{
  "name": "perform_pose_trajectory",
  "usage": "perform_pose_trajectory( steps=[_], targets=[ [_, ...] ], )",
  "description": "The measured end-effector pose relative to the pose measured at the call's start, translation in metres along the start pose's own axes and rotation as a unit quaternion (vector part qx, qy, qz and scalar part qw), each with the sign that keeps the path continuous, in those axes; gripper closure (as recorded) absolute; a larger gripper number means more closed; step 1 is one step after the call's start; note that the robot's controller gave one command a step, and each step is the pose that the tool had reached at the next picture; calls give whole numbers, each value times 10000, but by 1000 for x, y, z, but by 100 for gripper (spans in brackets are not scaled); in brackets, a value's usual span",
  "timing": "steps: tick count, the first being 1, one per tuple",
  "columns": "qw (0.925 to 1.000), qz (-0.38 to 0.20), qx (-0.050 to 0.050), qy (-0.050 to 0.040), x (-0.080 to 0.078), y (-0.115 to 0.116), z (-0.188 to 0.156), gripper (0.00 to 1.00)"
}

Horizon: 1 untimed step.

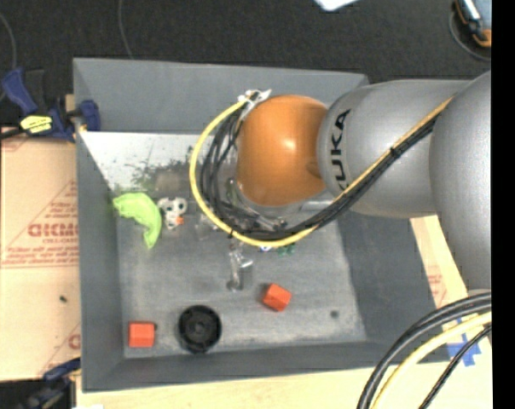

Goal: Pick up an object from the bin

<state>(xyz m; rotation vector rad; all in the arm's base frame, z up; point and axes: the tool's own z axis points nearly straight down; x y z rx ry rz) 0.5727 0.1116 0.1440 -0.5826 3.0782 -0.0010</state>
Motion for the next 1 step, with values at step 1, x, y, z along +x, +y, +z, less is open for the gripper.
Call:
perform_pose_trajectory(
  steps=[1],
  targets=[
    [9997, -263, 4, -2, 42, -59, -5, 0]
  ],
)
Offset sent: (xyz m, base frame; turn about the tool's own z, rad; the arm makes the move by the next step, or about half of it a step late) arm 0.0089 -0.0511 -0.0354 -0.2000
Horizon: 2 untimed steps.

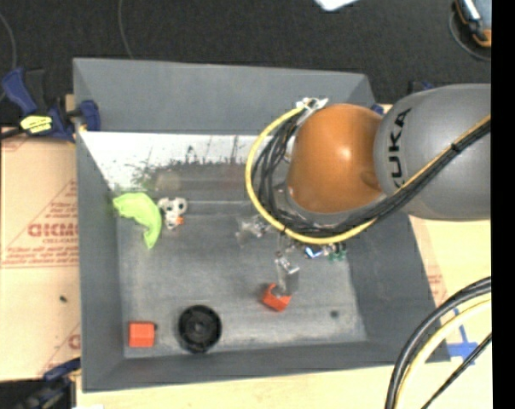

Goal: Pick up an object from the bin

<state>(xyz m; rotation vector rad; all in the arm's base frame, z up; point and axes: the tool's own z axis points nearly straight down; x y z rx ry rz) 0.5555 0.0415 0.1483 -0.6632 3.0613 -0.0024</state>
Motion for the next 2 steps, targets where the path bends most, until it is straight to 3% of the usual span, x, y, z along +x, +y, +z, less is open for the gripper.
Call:
perform_pose_trajectory(
  steps=[1, 2],
  targets=[
    [9992, -410, 23, -16, -10, -17, 22, 0],
    [9938, -1115, -10, 14, 50, -5, 29, 0]
  ],
)
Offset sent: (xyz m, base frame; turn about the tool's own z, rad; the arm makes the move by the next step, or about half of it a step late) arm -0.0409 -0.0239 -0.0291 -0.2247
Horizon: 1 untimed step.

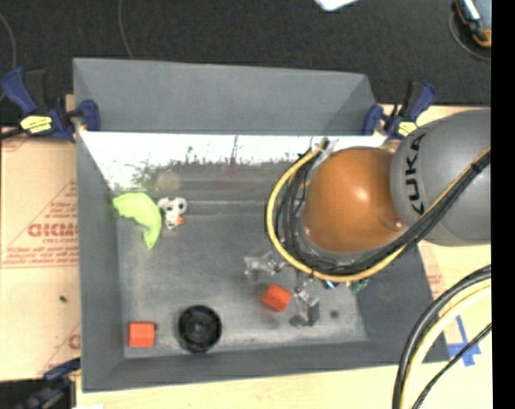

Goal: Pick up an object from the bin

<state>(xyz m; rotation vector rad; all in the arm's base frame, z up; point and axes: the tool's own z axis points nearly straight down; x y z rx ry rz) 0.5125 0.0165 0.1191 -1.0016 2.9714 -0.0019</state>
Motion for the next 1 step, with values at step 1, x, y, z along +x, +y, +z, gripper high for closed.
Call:
perform_pose_trajectory(
  steps=[1],
  targets=[
    [10000, 13, -8, 37, -5, -1, -2, 0]
  ],
)
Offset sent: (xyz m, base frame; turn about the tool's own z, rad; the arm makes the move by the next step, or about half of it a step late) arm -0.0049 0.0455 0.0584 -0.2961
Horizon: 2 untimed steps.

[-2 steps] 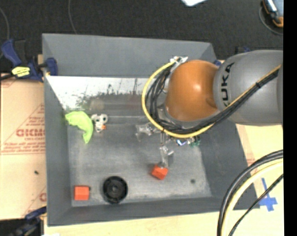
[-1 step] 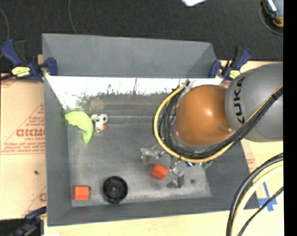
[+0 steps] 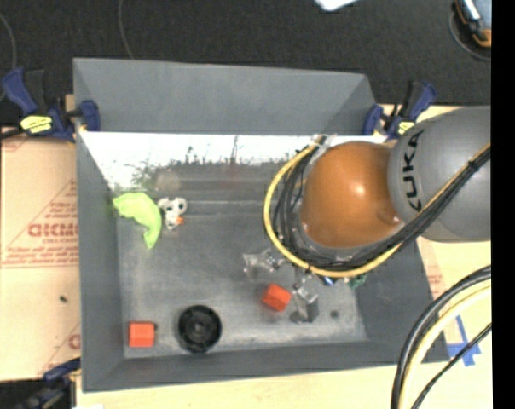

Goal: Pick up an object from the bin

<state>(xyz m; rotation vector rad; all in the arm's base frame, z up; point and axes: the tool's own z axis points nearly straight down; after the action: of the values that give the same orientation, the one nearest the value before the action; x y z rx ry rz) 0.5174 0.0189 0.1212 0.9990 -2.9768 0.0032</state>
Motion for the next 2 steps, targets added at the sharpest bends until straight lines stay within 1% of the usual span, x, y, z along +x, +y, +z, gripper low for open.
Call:
perform_pose_trajectory(
  steps=[1, 2],
  targets=[
    [9895, -1444, 20, -47, -21, 32, -52, 0],
    [9994, 353, 9, -24, 7, 19, -19, 0]
  ],
)
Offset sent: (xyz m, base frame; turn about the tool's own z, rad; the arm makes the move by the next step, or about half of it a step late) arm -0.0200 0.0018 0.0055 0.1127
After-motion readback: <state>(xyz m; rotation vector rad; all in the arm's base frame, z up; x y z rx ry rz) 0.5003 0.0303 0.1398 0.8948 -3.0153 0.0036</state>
